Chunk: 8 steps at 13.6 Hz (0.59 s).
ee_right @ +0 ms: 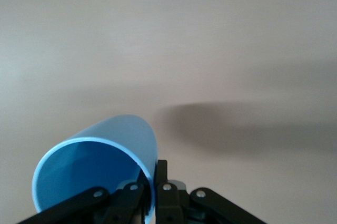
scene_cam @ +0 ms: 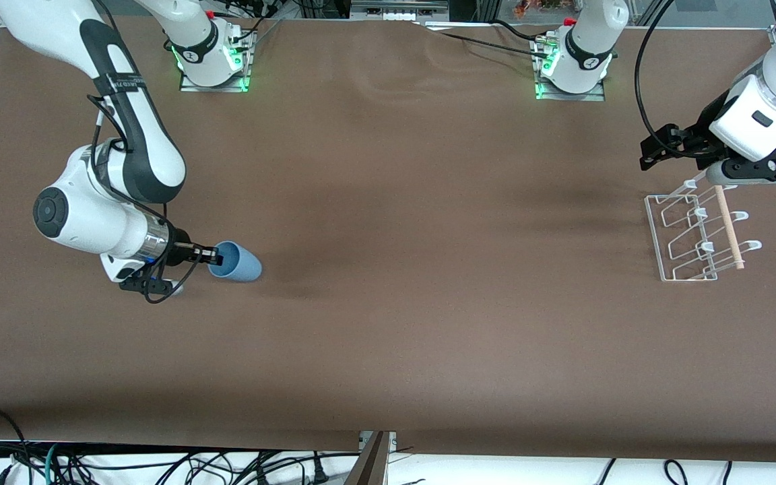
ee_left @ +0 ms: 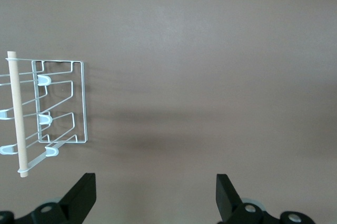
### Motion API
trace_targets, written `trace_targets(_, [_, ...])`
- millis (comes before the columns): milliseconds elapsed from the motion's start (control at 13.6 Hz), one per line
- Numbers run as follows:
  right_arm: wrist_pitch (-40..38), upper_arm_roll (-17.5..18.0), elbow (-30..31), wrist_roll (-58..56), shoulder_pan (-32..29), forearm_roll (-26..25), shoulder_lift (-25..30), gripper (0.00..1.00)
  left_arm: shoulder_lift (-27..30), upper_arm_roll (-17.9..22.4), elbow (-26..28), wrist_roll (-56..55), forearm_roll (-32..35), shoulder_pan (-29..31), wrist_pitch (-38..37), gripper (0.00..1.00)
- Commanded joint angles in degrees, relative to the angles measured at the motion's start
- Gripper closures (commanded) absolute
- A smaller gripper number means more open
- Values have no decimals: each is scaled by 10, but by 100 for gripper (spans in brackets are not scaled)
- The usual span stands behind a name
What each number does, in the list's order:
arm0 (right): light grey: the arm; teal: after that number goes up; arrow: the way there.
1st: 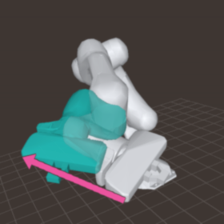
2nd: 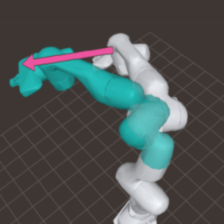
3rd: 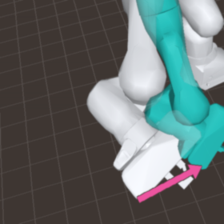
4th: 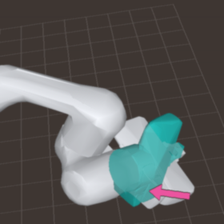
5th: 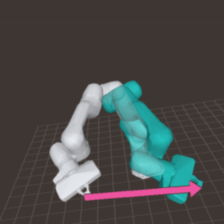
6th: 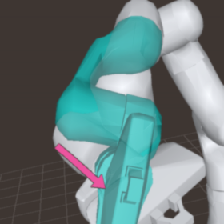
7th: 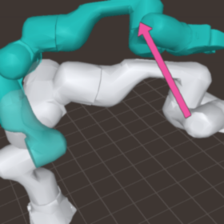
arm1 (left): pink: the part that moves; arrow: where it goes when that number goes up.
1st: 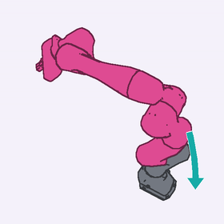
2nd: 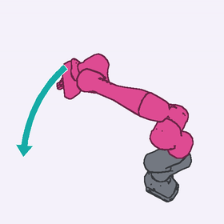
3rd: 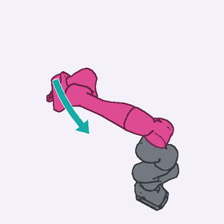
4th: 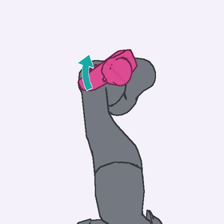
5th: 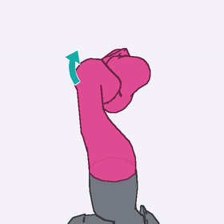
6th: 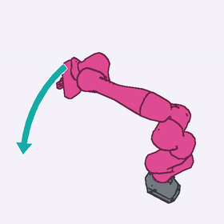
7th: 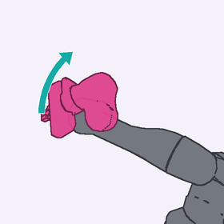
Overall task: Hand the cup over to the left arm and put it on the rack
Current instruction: 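Lift the cup with the right gripper while the left gripper approaches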
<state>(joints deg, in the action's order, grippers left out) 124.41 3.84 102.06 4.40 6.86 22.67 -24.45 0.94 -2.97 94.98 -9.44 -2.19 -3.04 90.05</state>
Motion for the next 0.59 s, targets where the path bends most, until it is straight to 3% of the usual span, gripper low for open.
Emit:
trace_targets(0, [-21,10,-47,5,28,69,-9,100,-4,-1,-15,9,-3,2,-11,0])
trace_targets(295, [-18,14,-103,10,73,233,-46,100,-14,-2,-14,9,-6,-2,-16,0])
trace_targets(516, [-15,18,-148,10,112,300,-71,100,-27,-4,-15,28,-23,-10,-68,0])
